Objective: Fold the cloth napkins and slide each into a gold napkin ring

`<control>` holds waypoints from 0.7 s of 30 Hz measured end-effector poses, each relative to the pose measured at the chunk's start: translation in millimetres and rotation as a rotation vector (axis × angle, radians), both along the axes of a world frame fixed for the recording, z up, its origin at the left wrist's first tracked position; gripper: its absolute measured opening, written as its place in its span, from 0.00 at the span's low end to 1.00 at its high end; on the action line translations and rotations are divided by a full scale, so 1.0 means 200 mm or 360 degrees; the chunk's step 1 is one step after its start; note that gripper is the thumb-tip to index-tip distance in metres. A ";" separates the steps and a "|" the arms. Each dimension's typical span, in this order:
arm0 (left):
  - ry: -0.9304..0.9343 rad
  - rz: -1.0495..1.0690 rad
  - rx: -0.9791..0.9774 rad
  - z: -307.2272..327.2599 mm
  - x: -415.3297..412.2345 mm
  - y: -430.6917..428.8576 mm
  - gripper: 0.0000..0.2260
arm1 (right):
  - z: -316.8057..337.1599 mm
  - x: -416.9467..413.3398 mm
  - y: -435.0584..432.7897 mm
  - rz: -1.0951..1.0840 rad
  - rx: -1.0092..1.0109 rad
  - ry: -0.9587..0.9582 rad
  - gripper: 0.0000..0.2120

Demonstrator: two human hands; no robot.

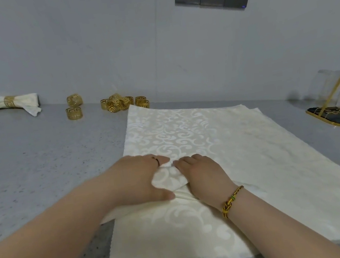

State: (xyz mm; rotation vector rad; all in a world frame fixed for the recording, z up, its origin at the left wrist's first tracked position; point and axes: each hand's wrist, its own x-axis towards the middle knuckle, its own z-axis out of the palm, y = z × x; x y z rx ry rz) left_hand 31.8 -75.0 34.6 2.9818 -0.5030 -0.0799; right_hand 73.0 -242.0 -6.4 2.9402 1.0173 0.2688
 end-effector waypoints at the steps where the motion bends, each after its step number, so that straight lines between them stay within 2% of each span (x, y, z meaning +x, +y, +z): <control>1: -0.0114 -0.0091 0.0091 -0.03 -0.01 -0.04 0.32 | 0.00 0.00 -0.01 0.0040 0.0036 0.0050 0.25; 3: -0.0350 -0.0201 0.0141 -0.11 -0.02 -0.07 0.27 | 0.01 0.00 -0.04 0.0102 0.0140 0.0184 0.26; 5: -0.0557 -0.0218 0.0038 -0.15 -0.04 -0.04 0.22 | 0.01 0.01 -0.08 0.0156 0.0269 0.0305 0.24; 7: -0.0490 -0.0247 0.0049 -0.19 -0.03 0.01 0.26 | 0.00 0.02 -0.12 0.0202 0.0329 0.0360 0.23; 9: -0.0556 -0.0259 0.0078 -0.24 -0.01 0.06 0.23 | -0.02 0.03 -0.15 0.0281 0.0420 0.0318 0.29; 13: -0.0446 -0.0283 0.0039 -0.25 -0.01 0.08 0.20 | 0.02 0.01 -0.19 0.0312 0.0615 0.0280 0.36; 16: -0.0434 -0.0211 0.0049 -0.24 -0.02 0.09 0.30 | 0.02 -0.02 -0.21 0.0440 0.0575 0.0143 0.26; 18: -0.0403 -0.0199 0.0059 -0.23 -0.02 0.08 0.30 | 0.02 -0.04 -0.22 0.0435 0.0512 0.0128 0.22; 21: -0.0423 -0.0219 -0.0032 -0.24 -0.01 0.07 0.29 | 0.04 -0.04 -0.18 0.0511 0.0518 0.0048 0.20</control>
